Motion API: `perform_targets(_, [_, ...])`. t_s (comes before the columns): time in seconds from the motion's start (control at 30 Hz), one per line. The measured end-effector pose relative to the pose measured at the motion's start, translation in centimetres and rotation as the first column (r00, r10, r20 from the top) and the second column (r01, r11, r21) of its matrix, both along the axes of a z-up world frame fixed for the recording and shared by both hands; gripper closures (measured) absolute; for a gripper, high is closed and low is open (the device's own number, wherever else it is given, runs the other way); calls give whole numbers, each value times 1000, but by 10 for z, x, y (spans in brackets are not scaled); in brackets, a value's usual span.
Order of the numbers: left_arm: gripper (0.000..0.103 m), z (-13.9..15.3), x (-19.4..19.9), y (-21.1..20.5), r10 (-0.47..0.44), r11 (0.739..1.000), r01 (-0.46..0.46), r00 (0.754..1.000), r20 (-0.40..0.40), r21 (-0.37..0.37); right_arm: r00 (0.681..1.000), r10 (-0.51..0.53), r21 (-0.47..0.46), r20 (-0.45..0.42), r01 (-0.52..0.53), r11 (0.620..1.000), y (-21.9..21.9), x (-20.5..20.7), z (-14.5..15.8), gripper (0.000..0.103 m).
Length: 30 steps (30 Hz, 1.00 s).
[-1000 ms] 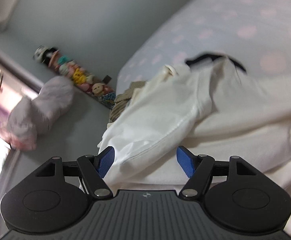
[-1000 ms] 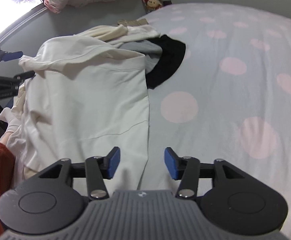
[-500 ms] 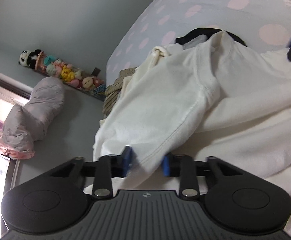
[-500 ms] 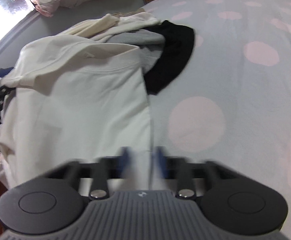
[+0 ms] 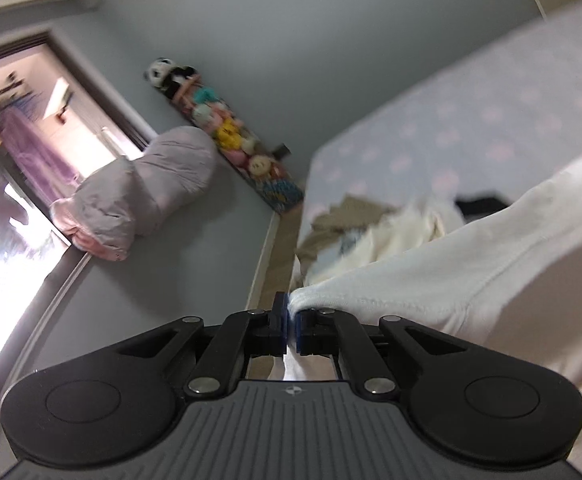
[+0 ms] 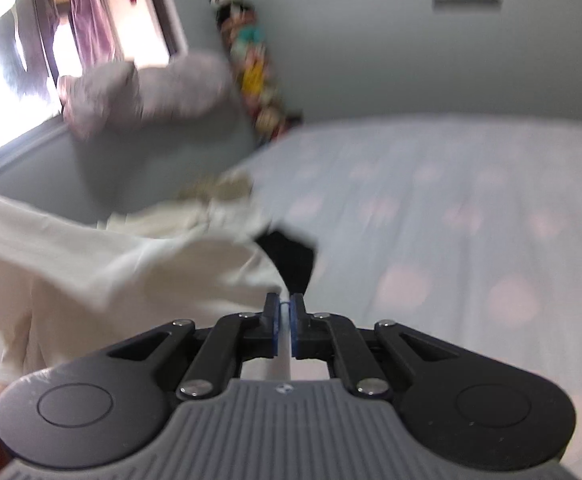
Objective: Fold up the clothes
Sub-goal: 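Lift the white shirt high with both grippers to shake it out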
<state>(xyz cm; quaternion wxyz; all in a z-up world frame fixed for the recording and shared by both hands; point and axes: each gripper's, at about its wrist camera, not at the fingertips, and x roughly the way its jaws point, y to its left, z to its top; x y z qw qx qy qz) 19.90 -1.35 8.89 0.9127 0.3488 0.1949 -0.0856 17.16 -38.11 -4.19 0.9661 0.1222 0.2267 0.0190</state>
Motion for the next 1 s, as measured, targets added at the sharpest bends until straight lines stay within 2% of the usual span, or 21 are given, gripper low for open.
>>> perform_targets(0.2, [101, 70, -72, 3, -71, 987, 85, 991, 111, -136, 979, -67, -102, 193, 87, 991, -21, -71, 90, 97])
perform_targets(0.33, [101, 112, -118, 9, -124, 960, 171, 970, 211, -221, 945, -95, -163, 313, 152, 975, -24, -129, 147, 97])
perform_targets(0.5, [101, 159, -170, 17, -171, 908, 277, 930, 326, -315, 873, -112, -232, 474, 246, 941, -27, -203, 216, 97])
perform_targets(0.67, [101, 193, -217, 16, -215, 861, 374, 881, 421, -345, 780, -102, -275, 618, 336, 901, -28, -282, 271, 97])
perform_targets(0.83, [101, 210, -246, 20, -277, 781, 489, 829, 486, -389, 670, -71, -328, 739, 450, 830, -25, -361, 315, 97])
perform_targets(1.0, [101, 222, -260, 27, -363, 671, 606, 770, 524, -427, 572, -38, -359, 819, 563, 744, -19, -435, 343, 97])
